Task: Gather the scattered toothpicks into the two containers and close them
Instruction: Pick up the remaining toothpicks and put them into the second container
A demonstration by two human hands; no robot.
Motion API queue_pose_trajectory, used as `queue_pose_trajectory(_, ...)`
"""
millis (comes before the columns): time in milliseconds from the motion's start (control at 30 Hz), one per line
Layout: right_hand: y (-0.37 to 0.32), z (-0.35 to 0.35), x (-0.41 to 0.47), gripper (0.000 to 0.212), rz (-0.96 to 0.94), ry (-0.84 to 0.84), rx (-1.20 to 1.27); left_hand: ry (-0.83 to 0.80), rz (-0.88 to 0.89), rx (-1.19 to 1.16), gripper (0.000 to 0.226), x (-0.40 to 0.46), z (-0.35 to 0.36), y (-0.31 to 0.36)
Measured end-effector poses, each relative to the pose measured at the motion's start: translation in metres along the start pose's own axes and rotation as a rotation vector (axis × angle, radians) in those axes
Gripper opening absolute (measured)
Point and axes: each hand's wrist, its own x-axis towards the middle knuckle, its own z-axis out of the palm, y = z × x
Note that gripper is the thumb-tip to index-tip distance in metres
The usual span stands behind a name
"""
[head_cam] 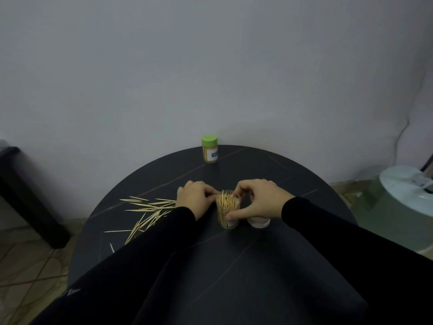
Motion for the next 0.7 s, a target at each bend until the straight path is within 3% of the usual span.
queue_pose_trajectory(200,0.001,0.0,-0.001,0.044,0.002,0.0,-0.005,0.083,0.112,0.331,0.026,-0.008,0.006,0.014)
queue_pose_trajectory(333,-0.002,-0.001,0.0,0.045,0.004,0.003,-0.003,0.052,0.094,0.403,0.03,-0.008,0.013,0.016)
queue_pose_trajectory(600,-0.002,-0.001,0.0,0.046,0.024,-0.019,0.024,0.033,0.032,0.177,0.016,-0.005,0.0,0.004)
queue_pose_trajectory(700,-0.003,-0.001,0.0,0.045,0.022,-0.026,0.036,0.076,-0.056,-0.008,0.009,-0.001,-0.004,-0.004)
